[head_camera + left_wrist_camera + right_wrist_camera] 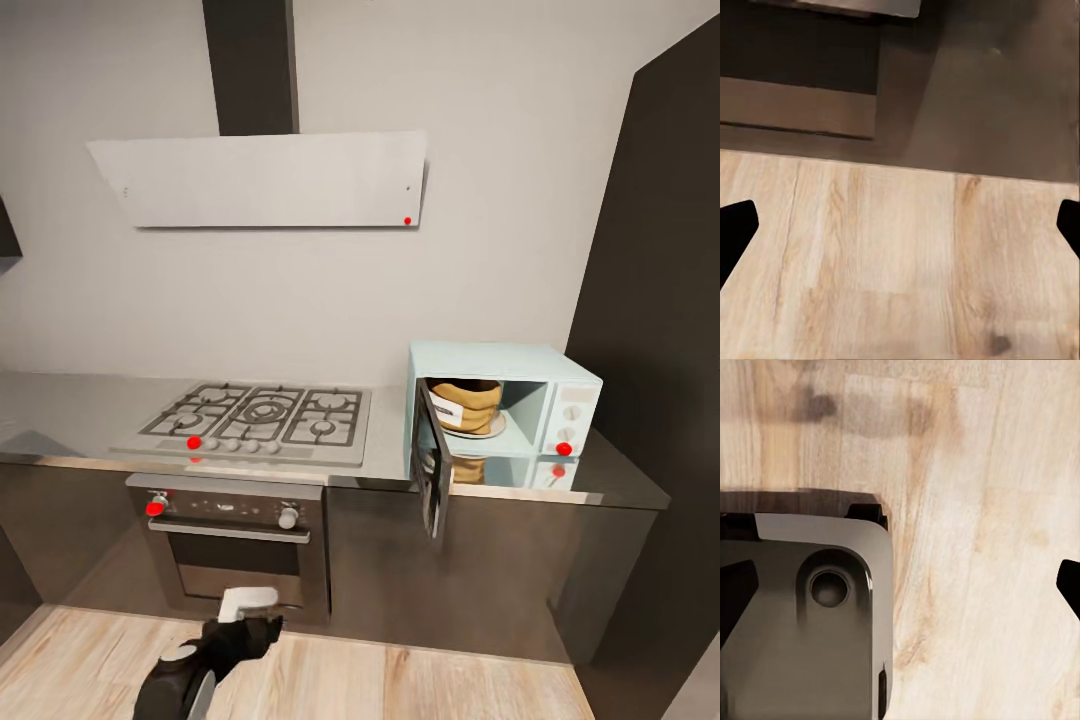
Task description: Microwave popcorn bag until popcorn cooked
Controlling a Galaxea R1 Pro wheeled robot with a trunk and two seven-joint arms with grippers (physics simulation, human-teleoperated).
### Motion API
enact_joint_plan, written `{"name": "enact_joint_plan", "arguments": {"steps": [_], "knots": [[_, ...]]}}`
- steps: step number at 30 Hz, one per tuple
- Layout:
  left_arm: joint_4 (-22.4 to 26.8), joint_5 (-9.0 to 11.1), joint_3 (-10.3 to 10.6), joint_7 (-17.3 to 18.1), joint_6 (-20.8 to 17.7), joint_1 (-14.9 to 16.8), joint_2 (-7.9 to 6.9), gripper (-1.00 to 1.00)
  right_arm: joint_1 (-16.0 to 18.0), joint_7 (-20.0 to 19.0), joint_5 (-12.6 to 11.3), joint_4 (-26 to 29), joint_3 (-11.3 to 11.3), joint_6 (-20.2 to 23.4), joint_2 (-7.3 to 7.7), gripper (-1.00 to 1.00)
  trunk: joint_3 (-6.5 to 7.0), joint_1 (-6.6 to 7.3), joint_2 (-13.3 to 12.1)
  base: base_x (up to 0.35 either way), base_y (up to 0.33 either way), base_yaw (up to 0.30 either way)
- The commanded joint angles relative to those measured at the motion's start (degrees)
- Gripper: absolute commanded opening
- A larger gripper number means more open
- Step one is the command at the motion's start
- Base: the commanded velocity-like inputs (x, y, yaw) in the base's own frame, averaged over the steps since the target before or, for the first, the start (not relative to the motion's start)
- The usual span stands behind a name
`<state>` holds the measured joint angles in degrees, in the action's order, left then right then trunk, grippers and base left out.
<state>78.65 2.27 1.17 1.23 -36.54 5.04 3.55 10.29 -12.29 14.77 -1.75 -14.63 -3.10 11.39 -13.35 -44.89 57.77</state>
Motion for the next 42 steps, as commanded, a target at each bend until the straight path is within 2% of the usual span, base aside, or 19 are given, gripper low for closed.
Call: {"name": "enact_joint_plan", "arguments": {"steps": [1, 2, 3, 8, 10, 11, 12, 17, 18, 20, 21, 25, 30, 42], "knots": [[0.7, 0.1, 0.9, 0.1, -1.0, 1.0, 0.31, 1.00, 0.1, -0.1, 0.5, -0.2, -0.5, -0.3, 0.04, 1.00, -0.09, -0.01, 0.1, 0.000, 0.000, 0.000], [1.4, 0.1, 1.8, 0.1, -1.6, 1.7, 0.55, 1.00, 0.1, -0.1, 0.6, -0.2, -0.5, -0.3, 0.04, 1.00, -0.09, -0.01, 0.1, 0.000, 0.000, 0.000], [4.3, 0.3, 4.0, 0.1, -4.1, 3.8, 1.64, 1.00, 0.1, -0.1, 0.6, -0.2, -0.5, -0.3, 0.04, 1.00, -0.09, -0.01, 0.1, 0.000, 0.000, 0.000], [7.1, 0.5, 5.1, 1.7, -7.7, 8.0, 4.67, 1.00, 0.1, -0.1, 0.6, -0.2, -0.5, -1.1, 0.04, 1.00, -0.09, -0.01, 0.1, 0.000, 0.000, 0.000], [7.3, 0.6, 5.6, 3.6, -7.9, 9.9, 5.28, 1.00, 0.1, -0.1, 0.6, -0.2, -0.5, -1.2, 0.03, 1.00, -0.09, -0.01, 0.1, 0.000, 0.000, 0.000], [7.4, 0.6, 7.0, 7.3, -8.0, 12.0, 5.72, 1.00, 0.1, -0.1, 0.6, -0.2, -0.5, -1.3, -0.02, 1.00, -0.09, -0.01, 0.1, 0.000, 0.000, 0.000], [7.4, 0.6, 7.6, 8.8, -8.0, 12.7, 5.80, 1.00, 0.1, -0.1, 0.6, -0.2, -0.5, -1.3, -0.03, 1.00, -0.09, -0.01, 0.1, 0.000, 0.000, 0.000], [7.3, 0.4, 10.7, 16.5, -6.2, 15.2, 5.74, 1.00, 0.1, 0.0, 0.5, -0.2, -0.5, -1.3, -0.03, 1.00, -0.09, -0.01, 0.1, 0.000, 0.000, 0.000], [6.9, 0.0, 14.7, 17.4, -1.1, 15.4, 5.44, 1.00, 0.1, 0.0, 0.5, -0.2, -0.5, -1.3, 0.02, 1.00, -0.09, -0.01, 0.1, 0.000, 0.000, 0.000], [6.8, -0.1, 17.4, 17.3, 0.9, 15.4, 5.42, 1.00, 0.1, 0.0, 0.5, -0.2, -0.5, -1.3, 0.04, 1.00, -0.09, -0.01, 0.1, 0.000, 0.000, 0.000], [6.8, 0.0, 18.0, 17.3, 1.4, 15.4, 5.42, 1.00, 0.1, 0.0, 0.6, -0.2, -0.5, -1.3, 0.04, 1.00, -0.09, -0.01, 0.1, 0.000, 0.000, 0.000], [6.9, -0.1, 19.3, 17.2, 1.6, 15.4, 5.42, 1.00, 0.1, -0.1, 0.6, -0.2, -0.4, -1.3, 0.06, 1.00, -0.09, -0.01, 0.1, 0.000, 0.000, 0.000], [6.9, -0.1, 19.4, 17.2, 1.7, 15.4, 5.43, 1.00, 0.1, -0.1, 0.6, -0.2, -0.4, -1.3, 0.04, 1.00, -0.09, -0.01, 0.1, 0.010, 0.000, 0.000], [6.3, 0.0, 19.3, 17.2, 1.7, 15.4, 5.65, 1.00, 0.1, -0.1, 0.7, -0.2, -0.4, -1.3, -0.02, 1.00, -0.09, -0.01, 0.1, 0.276, 0.000, 0.000]]}}
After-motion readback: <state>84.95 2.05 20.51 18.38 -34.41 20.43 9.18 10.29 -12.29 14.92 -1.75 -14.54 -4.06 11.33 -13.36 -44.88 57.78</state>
